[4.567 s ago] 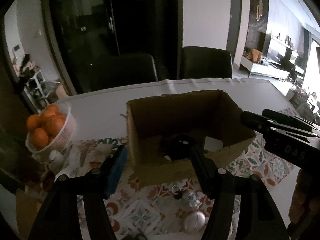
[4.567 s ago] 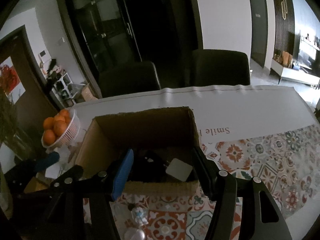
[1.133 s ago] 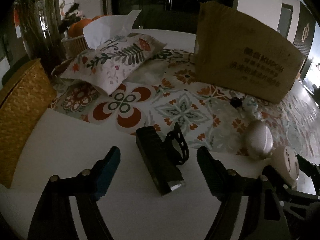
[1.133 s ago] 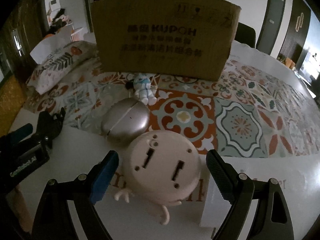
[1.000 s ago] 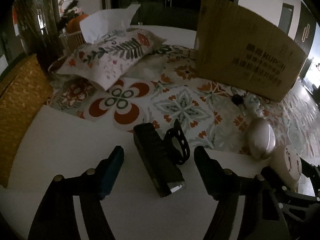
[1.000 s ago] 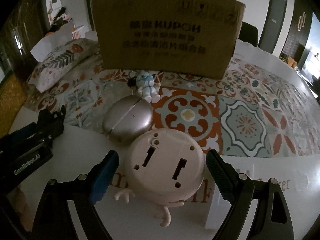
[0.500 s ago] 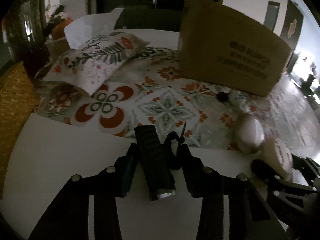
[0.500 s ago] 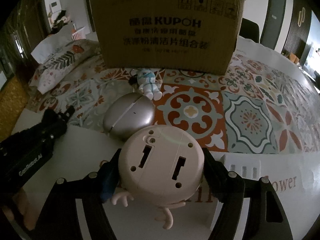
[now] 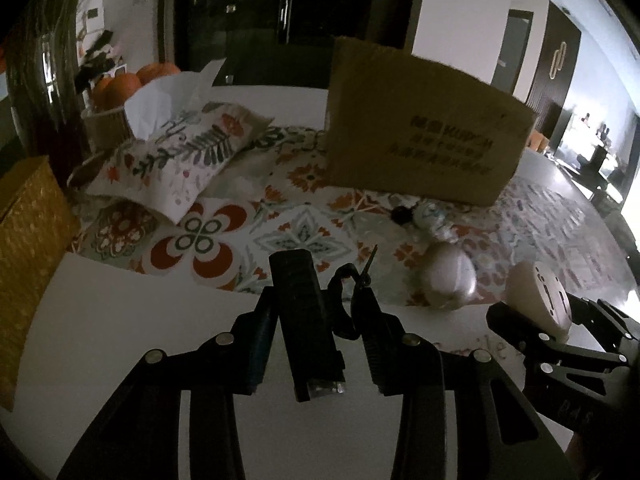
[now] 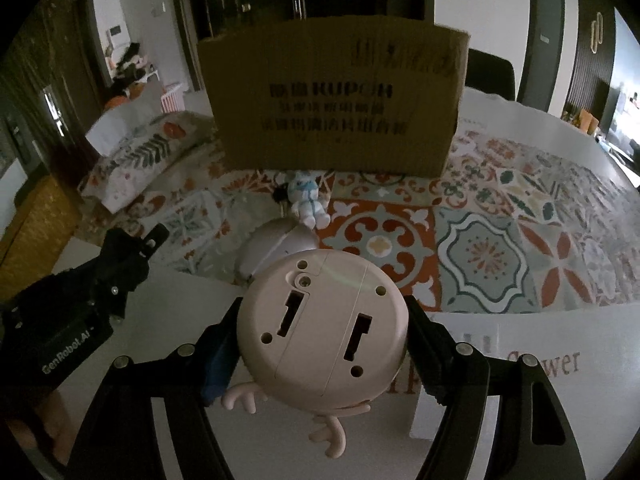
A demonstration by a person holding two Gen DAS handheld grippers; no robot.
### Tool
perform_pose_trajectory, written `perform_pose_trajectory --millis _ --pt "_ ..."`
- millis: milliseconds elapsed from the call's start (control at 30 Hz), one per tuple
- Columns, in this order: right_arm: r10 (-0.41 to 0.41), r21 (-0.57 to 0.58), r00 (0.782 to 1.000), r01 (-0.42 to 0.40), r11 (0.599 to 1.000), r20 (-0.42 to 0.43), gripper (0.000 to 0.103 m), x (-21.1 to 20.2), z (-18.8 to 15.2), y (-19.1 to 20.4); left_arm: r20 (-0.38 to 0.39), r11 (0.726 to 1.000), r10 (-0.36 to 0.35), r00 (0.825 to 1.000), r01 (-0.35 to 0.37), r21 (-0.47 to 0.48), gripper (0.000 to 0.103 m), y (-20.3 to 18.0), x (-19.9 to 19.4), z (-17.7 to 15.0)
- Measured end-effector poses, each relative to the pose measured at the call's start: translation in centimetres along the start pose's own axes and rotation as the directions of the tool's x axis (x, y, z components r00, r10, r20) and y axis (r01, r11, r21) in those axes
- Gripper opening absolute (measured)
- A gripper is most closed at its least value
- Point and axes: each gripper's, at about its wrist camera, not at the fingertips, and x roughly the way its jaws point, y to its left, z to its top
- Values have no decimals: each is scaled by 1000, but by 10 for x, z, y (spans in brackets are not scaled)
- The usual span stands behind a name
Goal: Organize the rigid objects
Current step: 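Lift the black flashlight and pink device and carry both over the cardboard box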
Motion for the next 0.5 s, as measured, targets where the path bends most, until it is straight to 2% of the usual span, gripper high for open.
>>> perform_pose_trajectory --millis 500 --pt "14 20 991 -17 1000 136 75 -43 25 -11 117 997 -39 992 29 78 40 -23 -38 36"
